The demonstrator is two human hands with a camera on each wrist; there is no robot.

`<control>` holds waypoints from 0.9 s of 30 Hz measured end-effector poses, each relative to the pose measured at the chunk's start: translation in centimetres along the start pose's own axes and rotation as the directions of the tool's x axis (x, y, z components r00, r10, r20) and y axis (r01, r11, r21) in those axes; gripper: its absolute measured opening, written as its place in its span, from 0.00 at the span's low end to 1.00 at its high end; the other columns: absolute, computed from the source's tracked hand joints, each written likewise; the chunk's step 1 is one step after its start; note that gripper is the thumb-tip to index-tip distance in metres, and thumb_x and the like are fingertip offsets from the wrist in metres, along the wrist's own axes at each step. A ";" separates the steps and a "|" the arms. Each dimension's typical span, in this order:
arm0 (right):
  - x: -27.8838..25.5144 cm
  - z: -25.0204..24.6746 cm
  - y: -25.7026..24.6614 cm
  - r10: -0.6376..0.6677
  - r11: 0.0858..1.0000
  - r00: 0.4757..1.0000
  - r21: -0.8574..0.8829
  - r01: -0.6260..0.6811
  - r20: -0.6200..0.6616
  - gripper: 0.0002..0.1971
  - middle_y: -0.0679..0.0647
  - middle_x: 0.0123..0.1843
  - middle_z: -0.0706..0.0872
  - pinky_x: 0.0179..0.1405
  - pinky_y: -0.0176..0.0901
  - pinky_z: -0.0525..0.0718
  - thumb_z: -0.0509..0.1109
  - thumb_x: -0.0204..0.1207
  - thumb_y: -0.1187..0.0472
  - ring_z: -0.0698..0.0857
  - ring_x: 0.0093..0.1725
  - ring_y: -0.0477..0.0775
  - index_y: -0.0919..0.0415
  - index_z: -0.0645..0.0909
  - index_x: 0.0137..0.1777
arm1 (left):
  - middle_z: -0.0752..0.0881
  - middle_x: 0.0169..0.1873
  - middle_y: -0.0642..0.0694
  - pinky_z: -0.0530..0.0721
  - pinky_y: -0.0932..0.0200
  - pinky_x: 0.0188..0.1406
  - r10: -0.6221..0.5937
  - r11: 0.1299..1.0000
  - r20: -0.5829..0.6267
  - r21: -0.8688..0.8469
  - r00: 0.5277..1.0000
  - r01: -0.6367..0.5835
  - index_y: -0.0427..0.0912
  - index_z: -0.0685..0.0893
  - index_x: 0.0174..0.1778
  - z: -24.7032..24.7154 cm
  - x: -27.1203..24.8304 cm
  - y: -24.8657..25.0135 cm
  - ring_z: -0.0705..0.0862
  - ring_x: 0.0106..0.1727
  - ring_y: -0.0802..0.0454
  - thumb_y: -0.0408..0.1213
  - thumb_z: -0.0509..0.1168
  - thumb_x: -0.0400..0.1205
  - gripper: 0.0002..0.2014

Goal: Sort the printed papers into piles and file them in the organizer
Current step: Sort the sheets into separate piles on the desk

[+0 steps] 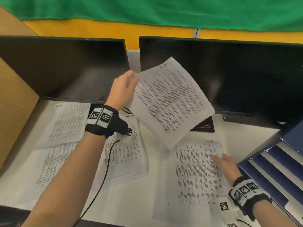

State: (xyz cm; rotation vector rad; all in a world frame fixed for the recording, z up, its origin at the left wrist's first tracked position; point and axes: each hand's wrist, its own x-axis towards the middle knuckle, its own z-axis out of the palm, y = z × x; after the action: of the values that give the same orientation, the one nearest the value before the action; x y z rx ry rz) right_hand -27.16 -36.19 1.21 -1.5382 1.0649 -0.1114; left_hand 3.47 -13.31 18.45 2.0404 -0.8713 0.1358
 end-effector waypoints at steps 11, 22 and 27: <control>0.0 0.8 -5.4 -0.121 0.982 0.977 0.165 0.091 0.179 0.09 0.61 0.48 0.91 0.43 0.53 0.86 0.65 0.78 0.64 0.90 0.46 0.61 0.61 0.83 0.56 | 0.71 0.74 0.46 0.62 0.63 0.67 0.012 0.986 0.621 0.124 0.784 -0.113 0.42 0.84 0.57 9.3 -5.7 -0.5 0.69 0.74 0.51 0.43 0.64 0.82 0.12; -0.3 2.7 -4.3 -0.280 0.959 0.958 0.022 0.282 -0.058 0.07 0.58 0.38 0.87 0.44 0.53 0.83 0.69 0.76 0.63 0.85 0.38 0.59 0.64 0.76 0.38 | 0.82 0.44 0.56 0.73 0.60 0.50 -0.109 0.990 0.654 0.141 0.749 0.021 0.44 0.88 0.51 11.4 -7.0 -2.0 0.78 0.47 0.57 0.47 0.71 0.76 0.13; -0.3 2.8 -4.2 -0.327 0.945 0.942 -0.009 0.328 -0.080 0.12 0.58 0.33 0.86 0.41 0.50 0.83 0.70 0.76 0.62 0.85 0.34 0.56 0.64 0.76 0.33 | 0.84 0.45 0.54 0.80 0.56 0.54 -0.124 0.991 0.678 0.125 0.725 0.052 0.43 0.90 0.48 11.0 -7.2 -2.9 0.81 0.49 0.54 0.46 0.72 0.76 0.11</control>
State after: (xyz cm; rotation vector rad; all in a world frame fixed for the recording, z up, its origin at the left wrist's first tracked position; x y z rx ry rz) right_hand -23.33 -34.42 4.04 -1.7089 0.8607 -0.4085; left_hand -2.51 -16.90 6.90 2.2429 -1.2212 -0.6987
